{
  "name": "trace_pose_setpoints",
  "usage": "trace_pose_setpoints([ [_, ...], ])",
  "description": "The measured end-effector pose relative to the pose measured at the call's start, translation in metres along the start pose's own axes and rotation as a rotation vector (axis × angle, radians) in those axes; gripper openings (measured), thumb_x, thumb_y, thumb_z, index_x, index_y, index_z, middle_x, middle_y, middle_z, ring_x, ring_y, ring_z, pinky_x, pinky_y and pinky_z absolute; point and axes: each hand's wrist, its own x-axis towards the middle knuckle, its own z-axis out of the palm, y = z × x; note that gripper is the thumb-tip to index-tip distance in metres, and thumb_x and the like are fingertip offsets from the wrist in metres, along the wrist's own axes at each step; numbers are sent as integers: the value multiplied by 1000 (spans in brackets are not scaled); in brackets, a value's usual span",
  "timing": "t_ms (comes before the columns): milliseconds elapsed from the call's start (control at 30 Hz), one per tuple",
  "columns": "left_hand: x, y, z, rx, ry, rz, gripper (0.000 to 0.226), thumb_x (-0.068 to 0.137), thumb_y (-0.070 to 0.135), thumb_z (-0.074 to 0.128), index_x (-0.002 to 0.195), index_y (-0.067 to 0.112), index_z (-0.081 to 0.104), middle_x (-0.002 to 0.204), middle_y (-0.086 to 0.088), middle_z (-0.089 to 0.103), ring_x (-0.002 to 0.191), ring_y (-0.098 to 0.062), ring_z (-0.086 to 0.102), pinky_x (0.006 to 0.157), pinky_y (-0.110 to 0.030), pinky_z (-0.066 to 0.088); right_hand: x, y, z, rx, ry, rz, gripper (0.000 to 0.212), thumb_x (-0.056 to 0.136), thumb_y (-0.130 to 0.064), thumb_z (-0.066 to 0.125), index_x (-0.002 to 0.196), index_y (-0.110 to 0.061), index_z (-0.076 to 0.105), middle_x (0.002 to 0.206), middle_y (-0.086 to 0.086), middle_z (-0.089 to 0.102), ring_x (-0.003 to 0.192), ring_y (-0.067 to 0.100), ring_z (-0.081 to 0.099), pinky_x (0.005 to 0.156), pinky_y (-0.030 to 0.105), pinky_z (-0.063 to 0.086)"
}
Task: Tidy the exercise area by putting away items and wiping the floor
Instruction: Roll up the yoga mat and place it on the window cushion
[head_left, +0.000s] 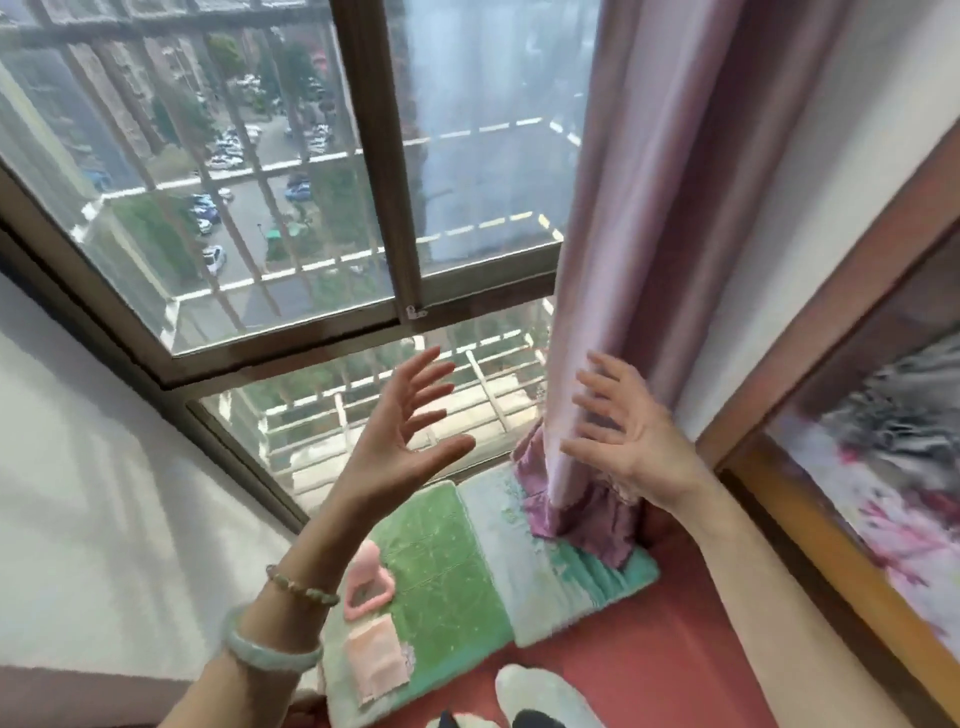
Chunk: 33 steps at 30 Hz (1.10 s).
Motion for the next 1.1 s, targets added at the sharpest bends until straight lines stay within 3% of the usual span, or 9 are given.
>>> trace_pose_setpoints([
  [167, 24, 25, 74, -73, -260, 96, 86, 63, 38, 80, 136, 39, 33, 137, 12, 48, 124, -9, 51, 99, -34, 46, -76, 4, -60, 28, 306, 31, 83, 65, -15, 82, 125, -49, 36, 139, -7, 43, 127, 7, 46, 101, 29, 42],
  [300, 39, 42, 150, -115, -478, 145, 93, 62, 44, 82, 140, 30, 32, 139, 3, 47, 126, -13, 49, 101, -41, 45, -145, 11, -106, 29, 559, 70, 82, 73, 0, 76, 132, -40, 35, 138, -8, 43, 127, 9, 46, 101, 31, 43],
  [467, 45, 67, 263, -174, -745, 198, 93, 60, 40, 81, 139, 29, 33, 140, 2, 46, 125, -10, 49, 99, -33, 45, -234, 18, -161, 30, 843, 114, 77, 77, 0, 72, 130, -42, 35, 138, -11, 44, 124, 3, 46, 99, 26, 44],
  [733, 14, 114, 460, -264, -1104, 248, 83, 67, 25, 79, 137, 28, 34, 140, 1, 45, 123, -6, 50, 95, -22, 45, -365, 43, -245, 28, 1207, 161, 80, 74, 2, 74, 130, -41, 36, 139, -7, 42, 126, 6, 46, 101, 29, 44],
  [867, -10, 137, 546, -292, -1243, 291, 82, 72, 18, 76, 141, 22, 32, 139, 6, 45, 124, -4, 48, 97, -29, 46, -421, 49, -280, 8, 1348, 172, 83, 74, 1, 74, 135, -39, 34, 141, -7, 41, 127, 7, 45, 102, 31, 44],
  [1100, -69, 176, 671, -319, -1539, 313, 88, 67, 23, 80, 141, 30, 33, 139, 12, 45, 121, -6, 52, 98, -30, 48, -534, 46, -293, -43, 1701, 265, 88, 71, -1, 78, 139, -33, 32, 135, -2, 46, 118, 8, 52, 91, 20, 49],
])
